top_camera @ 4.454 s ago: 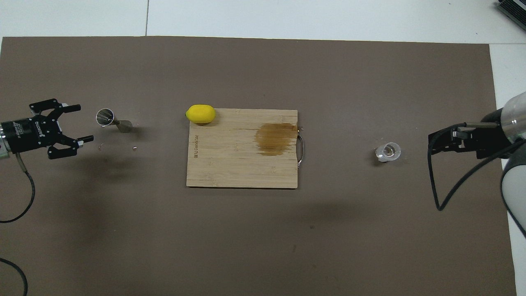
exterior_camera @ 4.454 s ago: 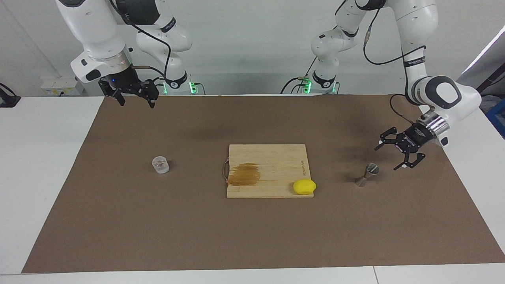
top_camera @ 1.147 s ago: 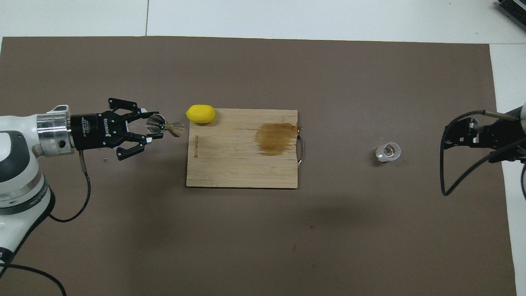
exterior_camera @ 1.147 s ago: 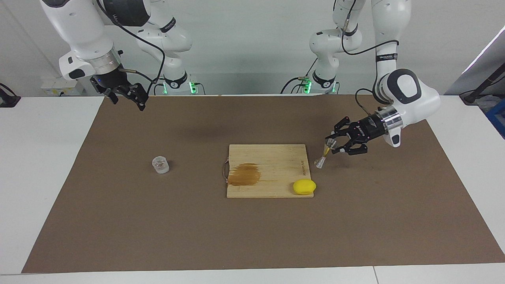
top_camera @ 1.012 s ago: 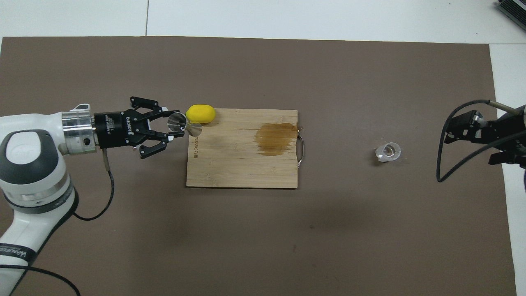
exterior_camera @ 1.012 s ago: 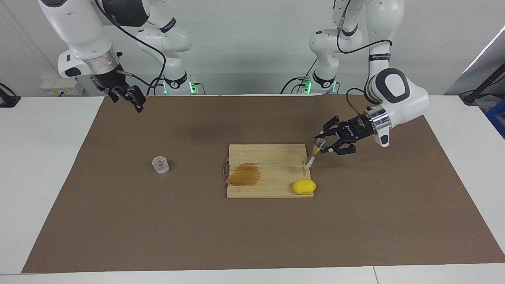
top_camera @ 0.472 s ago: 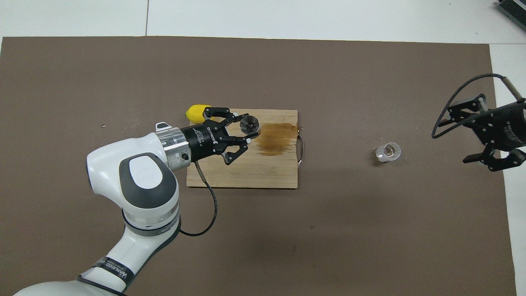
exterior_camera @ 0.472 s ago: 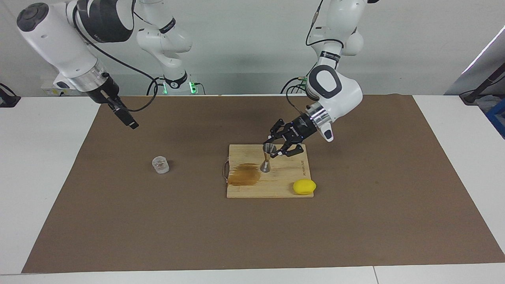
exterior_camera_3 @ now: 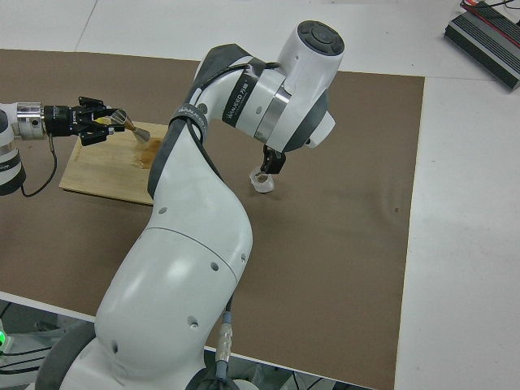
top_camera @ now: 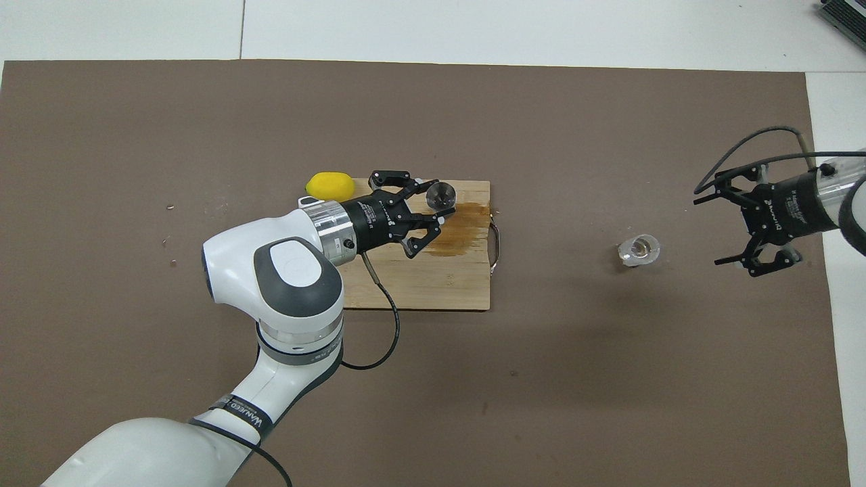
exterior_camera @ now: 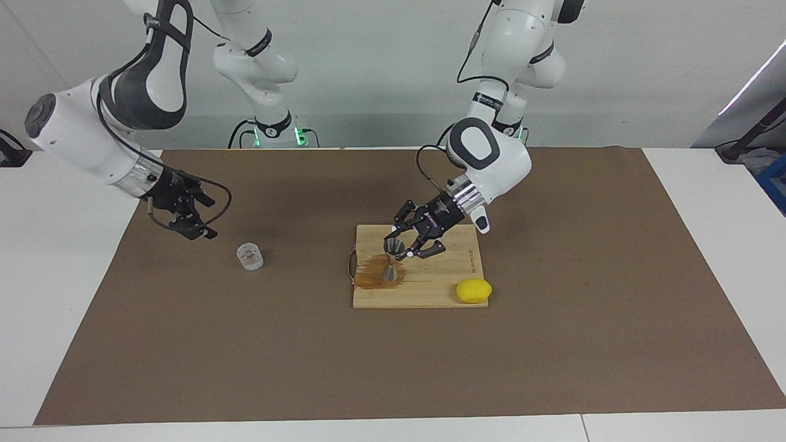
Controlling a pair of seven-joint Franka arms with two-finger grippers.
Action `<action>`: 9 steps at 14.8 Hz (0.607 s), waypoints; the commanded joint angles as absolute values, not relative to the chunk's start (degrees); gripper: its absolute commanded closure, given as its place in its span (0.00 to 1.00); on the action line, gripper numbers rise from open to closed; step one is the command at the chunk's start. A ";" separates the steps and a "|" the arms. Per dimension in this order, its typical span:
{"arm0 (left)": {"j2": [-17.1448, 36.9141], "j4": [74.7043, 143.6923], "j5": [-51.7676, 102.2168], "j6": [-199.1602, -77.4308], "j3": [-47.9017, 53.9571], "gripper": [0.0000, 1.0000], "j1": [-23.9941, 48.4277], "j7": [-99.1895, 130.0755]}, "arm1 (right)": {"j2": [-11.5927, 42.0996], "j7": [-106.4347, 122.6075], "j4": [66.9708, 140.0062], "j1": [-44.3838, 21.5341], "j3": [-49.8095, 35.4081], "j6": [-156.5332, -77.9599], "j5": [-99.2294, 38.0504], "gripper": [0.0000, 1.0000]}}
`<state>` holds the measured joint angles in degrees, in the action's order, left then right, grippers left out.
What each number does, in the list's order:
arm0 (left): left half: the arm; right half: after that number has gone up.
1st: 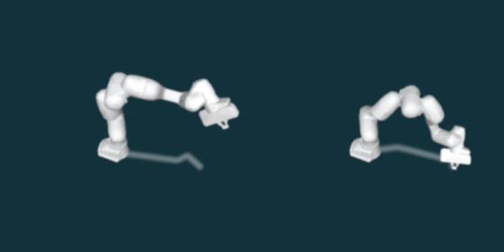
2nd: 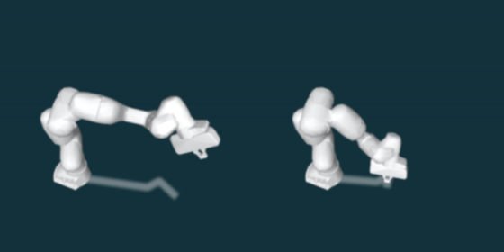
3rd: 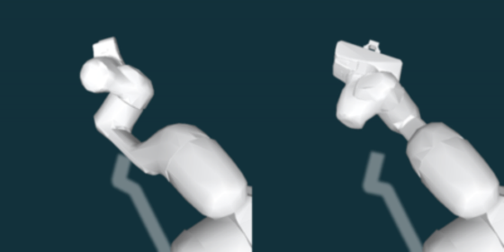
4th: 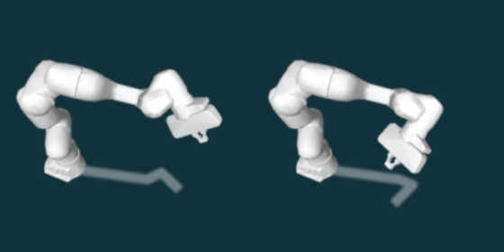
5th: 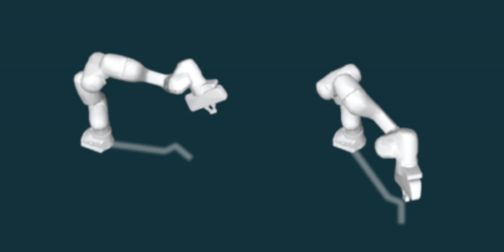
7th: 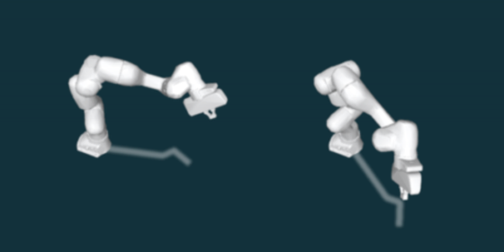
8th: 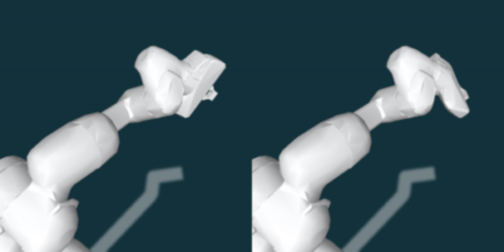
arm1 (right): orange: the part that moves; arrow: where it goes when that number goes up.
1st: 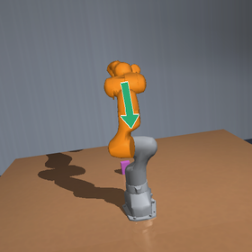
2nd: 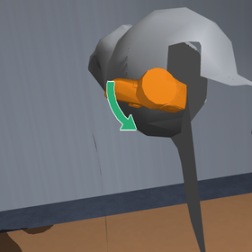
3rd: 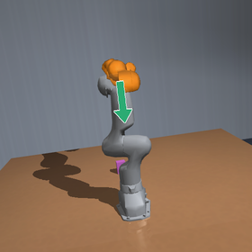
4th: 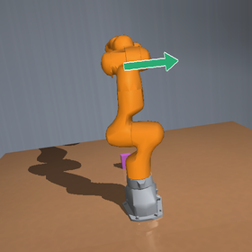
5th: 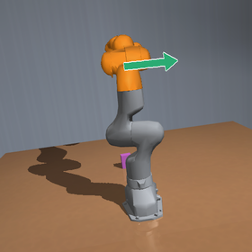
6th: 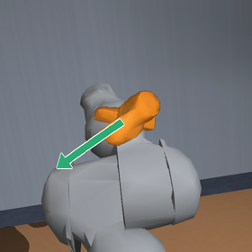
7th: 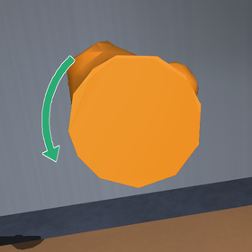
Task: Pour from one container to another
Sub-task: 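Lower the metal cup onto the board while the right gripper reaches the glass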
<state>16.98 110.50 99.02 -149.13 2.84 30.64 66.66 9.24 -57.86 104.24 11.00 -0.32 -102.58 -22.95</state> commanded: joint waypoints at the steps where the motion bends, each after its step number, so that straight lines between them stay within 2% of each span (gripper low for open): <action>1: 17.67 109.42 100.72 -150.91 1.93 1.00 32.17 66.53 | 9.93 -58.97 108.96 12.74 -0.79 -108.52 -26.97 0.00; 9: 18.89 109.78 100.72 -155.13 2.02 1.00 34.72 66.45 | 17.48 -51.96 110.74 13.36 -0.88 -111.80 -31.72 0.00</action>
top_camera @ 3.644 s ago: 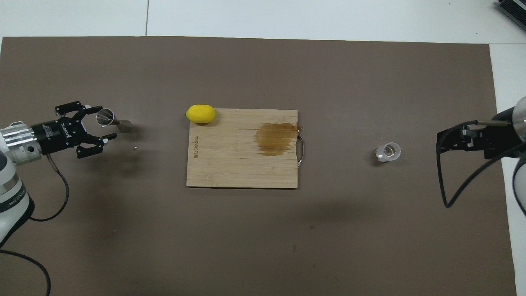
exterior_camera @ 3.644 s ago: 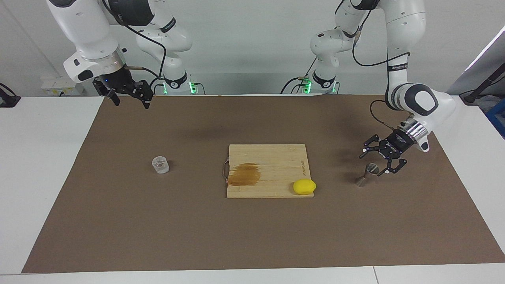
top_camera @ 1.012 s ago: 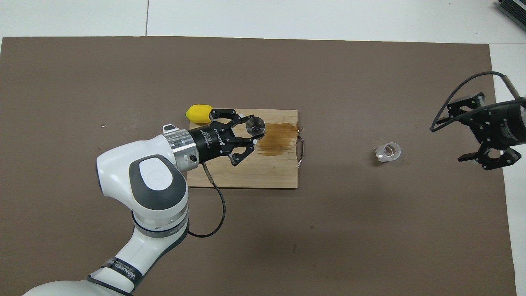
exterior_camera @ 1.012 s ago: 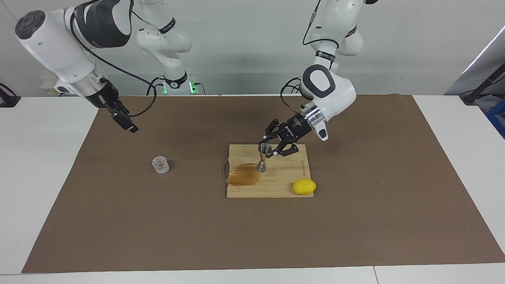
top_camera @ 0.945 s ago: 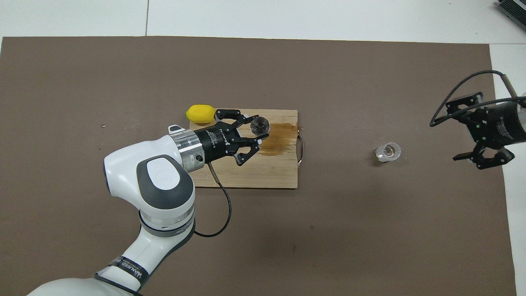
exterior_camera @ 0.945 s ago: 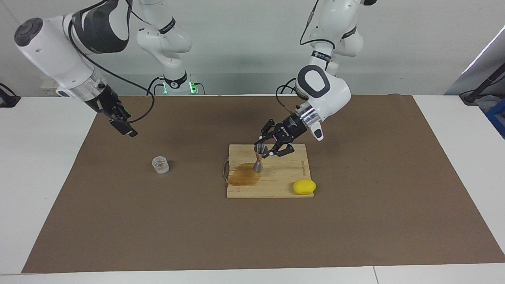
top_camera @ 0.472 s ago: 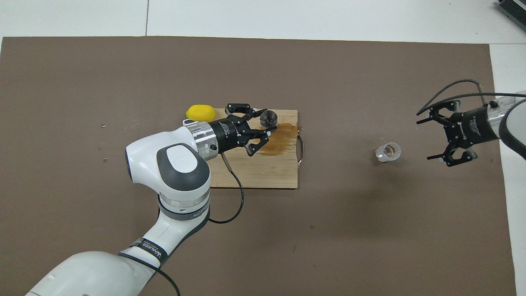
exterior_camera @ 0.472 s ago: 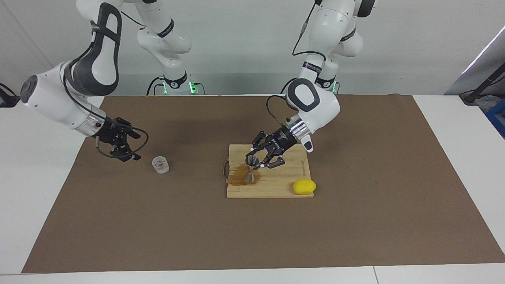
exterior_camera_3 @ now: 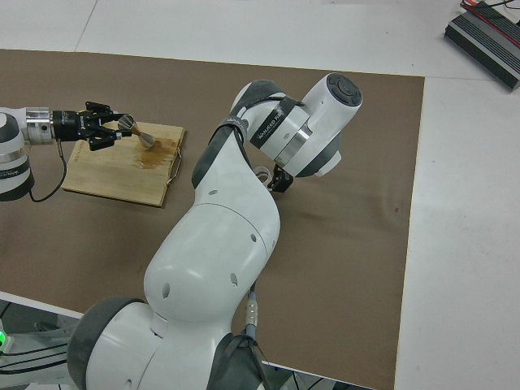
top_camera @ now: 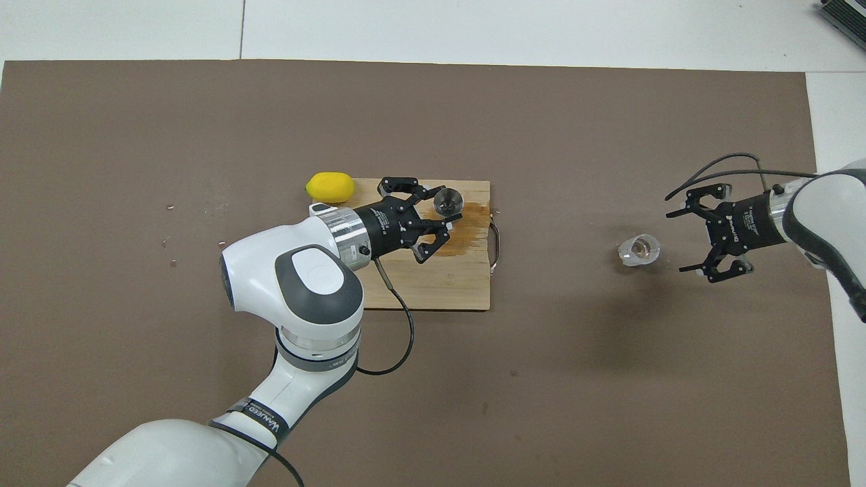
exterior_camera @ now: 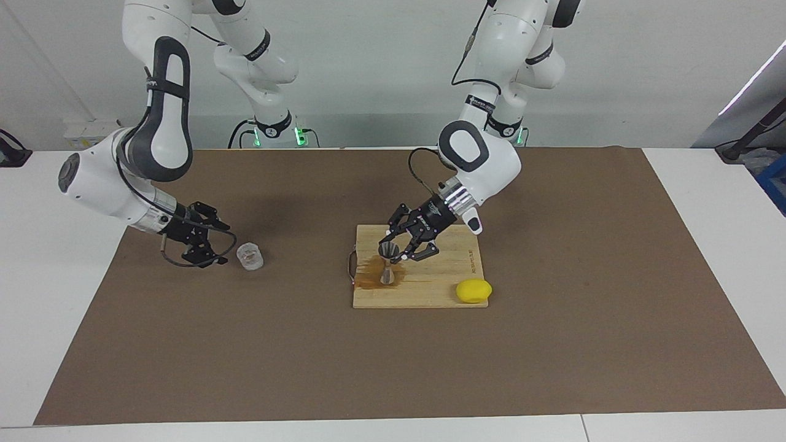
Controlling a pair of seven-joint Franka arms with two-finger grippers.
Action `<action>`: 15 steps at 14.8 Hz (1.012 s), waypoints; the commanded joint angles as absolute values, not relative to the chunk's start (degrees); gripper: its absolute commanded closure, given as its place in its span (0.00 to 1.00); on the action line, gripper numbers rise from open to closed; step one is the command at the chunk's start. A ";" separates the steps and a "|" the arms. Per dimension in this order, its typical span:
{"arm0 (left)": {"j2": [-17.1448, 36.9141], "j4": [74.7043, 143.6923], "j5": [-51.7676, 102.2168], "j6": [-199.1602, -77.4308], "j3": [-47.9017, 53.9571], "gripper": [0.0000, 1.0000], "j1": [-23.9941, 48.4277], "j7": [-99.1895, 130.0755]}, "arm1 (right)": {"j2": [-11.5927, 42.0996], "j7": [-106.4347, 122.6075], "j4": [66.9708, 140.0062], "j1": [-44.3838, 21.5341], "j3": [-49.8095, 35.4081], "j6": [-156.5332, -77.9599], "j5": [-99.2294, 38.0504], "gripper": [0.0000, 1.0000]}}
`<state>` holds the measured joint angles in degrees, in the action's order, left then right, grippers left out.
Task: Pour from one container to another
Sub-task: 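Lower the metal cup onto the board while the right gripper reaches the glass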
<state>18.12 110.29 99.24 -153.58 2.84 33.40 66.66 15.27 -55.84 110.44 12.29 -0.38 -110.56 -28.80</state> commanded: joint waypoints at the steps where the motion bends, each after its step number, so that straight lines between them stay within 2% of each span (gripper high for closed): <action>1: 18.90 109.78 100.72 -155.13 2.02 1.00 34.80 66.45 | 18.88 -51.42 110.22 13.88 -0.88 -111.97 -32.95 0.00; 6: 19.16 109.95 100.99 -154.95 2.02 1.00 35.16 66.09 | 23.20 -47.38 108.98 15.47 -0.97 -111.71 -34.62 0.00; 7: 19.16 109.95 100.99 -154.95 2.02 0.47 35.16 66.09 | 23.55 -46.76 109.07 15.38 -0.97 -111.62 -36.28 0.00; 8: 19.16 110.04 100.99 -154.86 1.93 0.00 35.16 66.01 | 23.73 -45.10 109.51 15.12 -0.88 -111.80 -36.91 0.00; 15: 18.29 110.04 100.72 -153.99 1.93 0.00 35.33 66.36 | 23.38 -44.12 111.36 14.24 -0.97 -111.80 -39.02 0.00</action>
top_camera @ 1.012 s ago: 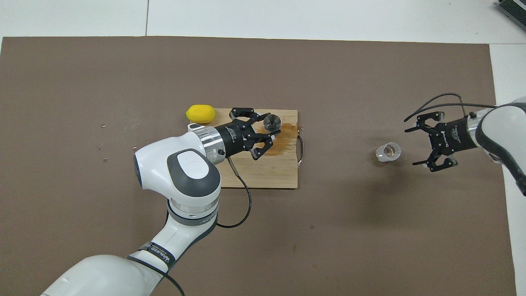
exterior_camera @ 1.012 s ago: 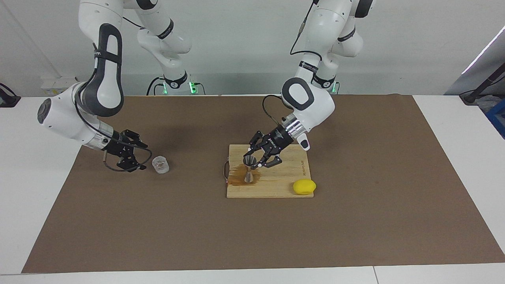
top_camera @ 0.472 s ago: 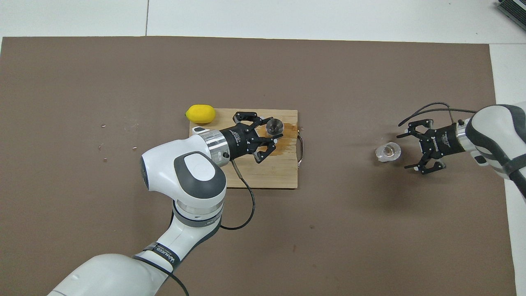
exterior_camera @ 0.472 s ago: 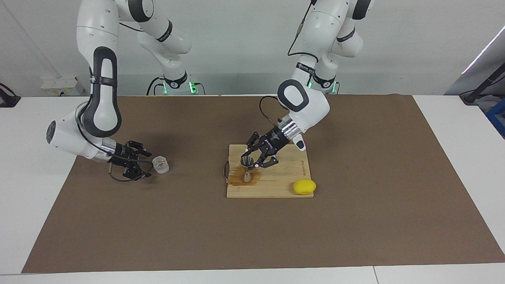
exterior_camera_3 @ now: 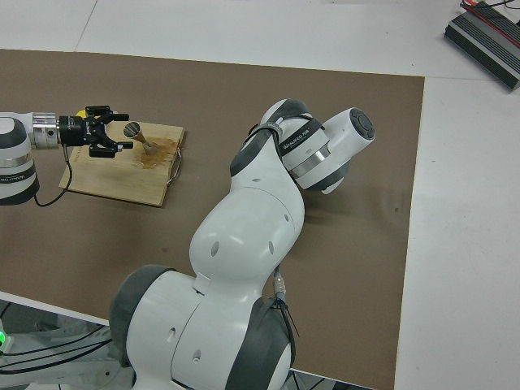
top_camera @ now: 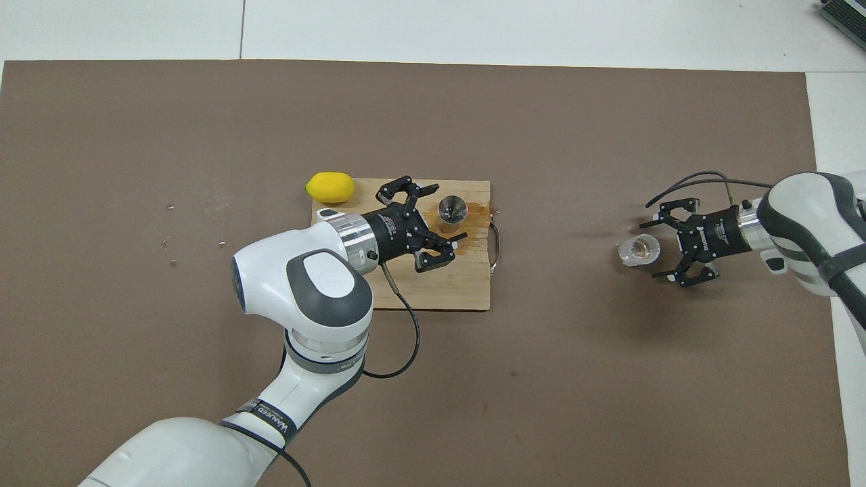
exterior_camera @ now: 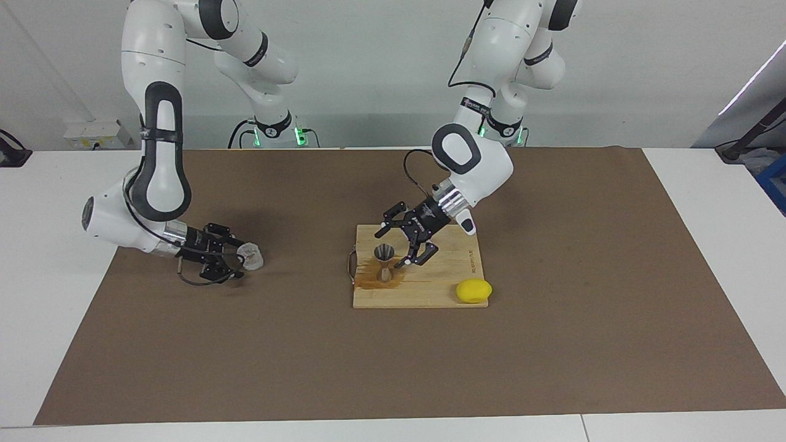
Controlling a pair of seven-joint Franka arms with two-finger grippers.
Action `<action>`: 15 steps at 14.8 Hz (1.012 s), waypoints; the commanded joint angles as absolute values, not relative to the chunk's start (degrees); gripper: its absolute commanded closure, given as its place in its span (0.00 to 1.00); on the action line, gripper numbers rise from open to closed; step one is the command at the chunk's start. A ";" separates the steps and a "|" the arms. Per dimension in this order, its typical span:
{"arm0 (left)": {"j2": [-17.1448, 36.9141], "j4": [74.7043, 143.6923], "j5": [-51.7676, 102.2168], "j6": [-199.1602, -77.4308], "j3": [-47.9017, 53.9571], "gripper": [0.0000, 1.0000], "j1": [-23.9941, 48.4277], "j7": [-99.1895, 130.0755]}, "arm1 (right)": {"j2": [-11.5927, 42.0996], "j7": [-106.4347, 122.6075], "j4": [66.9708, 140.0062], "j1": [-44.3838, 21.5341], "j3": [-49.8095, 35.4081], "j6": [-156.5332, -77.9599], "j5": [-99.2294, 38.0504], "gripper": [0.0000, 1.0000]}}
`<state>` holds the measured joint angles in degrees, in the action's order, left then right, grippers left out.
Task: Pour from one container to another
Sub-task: 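Lower the metal cup onto the board while the right gripper reaches the glass, then open the left gripper and withdraw while the right gripper grasps the glass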
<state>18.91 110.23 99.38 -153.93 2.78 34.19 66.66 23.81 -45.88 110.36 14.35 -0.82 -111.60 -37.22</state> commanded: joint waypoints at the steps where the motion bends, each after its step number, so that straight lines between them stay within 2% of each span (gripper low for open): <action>1: 17.50 110.13 100.46 -153.72 1.93 0.00 35.33 66.53 | 23.29 -44.21 111.62 14.06 -0.88 -111.97 -39.11 0.00; 4: 13.37 112.93 99.67 -151.09 1.76 0.00 35.33 66.71 | 23.03 -44.30 112.50 13.97 -0.88 -112.15 -39.11 0.00; 8: 11.16 114.26 86.79 -141.00 1.41 0.00 32.00 66.62 | 23.03 -44.82 112.59 13.89 -0.97 -112.15 -39.11 0.00; 15: 11.87 105.92 55.43 -121.66 1.32 0.00 23.74 66.18 | 23.03 -45.00 112.59 13.80 -1.05 -112.15 -40.08 0.04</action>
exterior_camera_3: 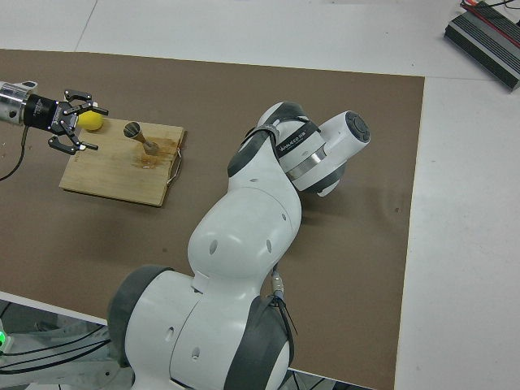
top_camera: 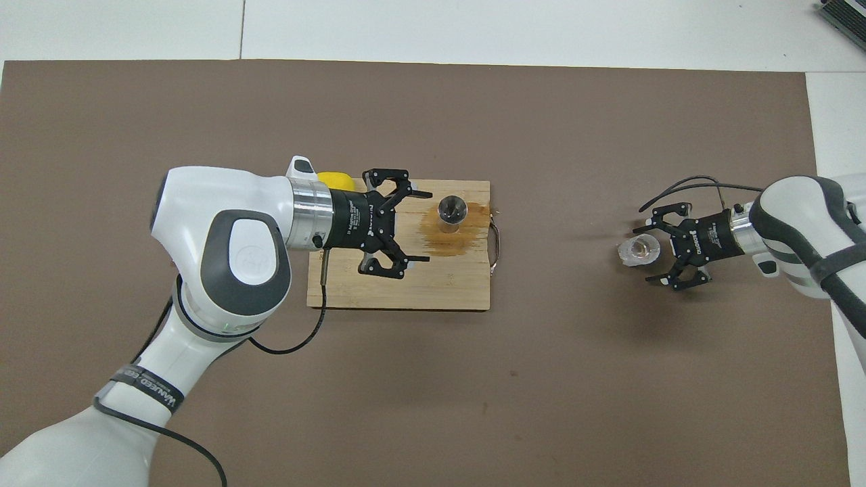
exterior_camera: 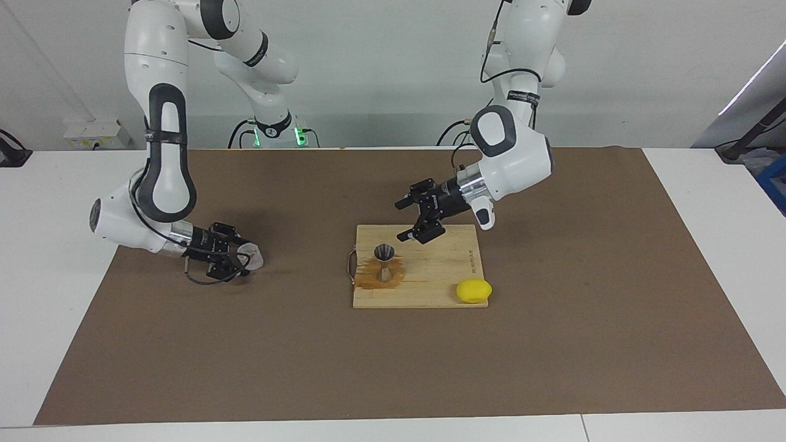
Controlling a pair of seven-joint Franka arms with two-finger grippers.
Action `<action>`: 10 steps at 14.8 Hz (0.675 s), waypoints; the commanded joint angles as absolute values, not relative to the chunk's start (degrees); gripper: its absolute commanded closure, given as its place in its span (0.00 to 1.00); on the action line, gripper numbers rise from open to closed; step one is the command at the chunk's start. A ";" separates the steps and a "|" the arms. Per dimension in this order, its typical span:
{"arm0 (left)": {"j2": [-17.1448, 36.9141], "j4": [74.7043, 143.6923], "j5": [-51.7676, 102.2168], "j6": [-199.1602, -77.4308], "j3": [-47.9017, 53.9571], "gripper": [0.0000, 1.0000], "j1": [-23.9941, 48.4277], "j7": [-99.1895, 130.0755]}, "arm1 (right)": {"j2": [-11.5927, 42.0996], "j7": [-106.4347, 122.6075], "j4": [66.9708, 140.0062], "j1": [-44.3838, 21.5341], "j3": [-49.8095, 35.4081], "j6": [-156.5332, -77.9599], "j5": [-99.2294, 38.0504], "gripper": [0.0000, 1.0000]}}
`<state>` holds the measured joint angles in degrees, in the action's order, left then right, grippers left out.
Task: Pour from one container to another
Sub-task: 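Open the left gripper and withdraw while the right gripper grasps the glass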
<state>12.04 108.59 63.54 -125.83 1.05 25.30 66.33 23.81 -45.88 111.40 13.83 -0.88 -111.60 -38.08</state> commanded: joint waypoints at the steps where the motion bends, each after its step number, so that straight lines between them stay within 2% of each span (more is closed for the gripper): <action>1: 11.78 104.52 49.54 -120.16 1.32 0.00 23.21 66.09 | 23.03 -45.00 112.50 13.80 -1.05 -112.06 -40.08 0.05; 3: 11.08 102.84 38.64 -119.44 1.32 0.00 23.29 65.74 | 23.03 -44.91 112.50 13.80 -1.23 -112.06 -40.08 0.11; 4: 10.29 102.83 34.76 -119.44 1.23 0.00 23.29 65.57 | 23.03 -44.65 112.50 13.80 -1.23 -112.06 -40.08 0.22; 5: 9.41 102.83 30.98 -119.53 1.23 0.00 23.12 65.13 | 22.94 -44.56 112.41 13.80 -1.40 -111.97 -40.08 0.46; 6: 9.06 102.75 27.37 -120.05 1.06 0.00 22.59 63.65 | 22.94 -44.65 112.41 13.80 -1.49 -111.89 -40.08 0.62; 8: 7.13 103.27 20.60 -119.36 1.05 0.00 20.84 57.95 | 22.68 -44.91 112.24 13.10 -1.49 -111.97 -40.08 0.83; 10: 4.23 104.76 16.54 -118.57 1.06 0.00 18.90 49.70 | 22.33 -45.61 111.80 13.01 -1.49 -111.97 -40.08 0.95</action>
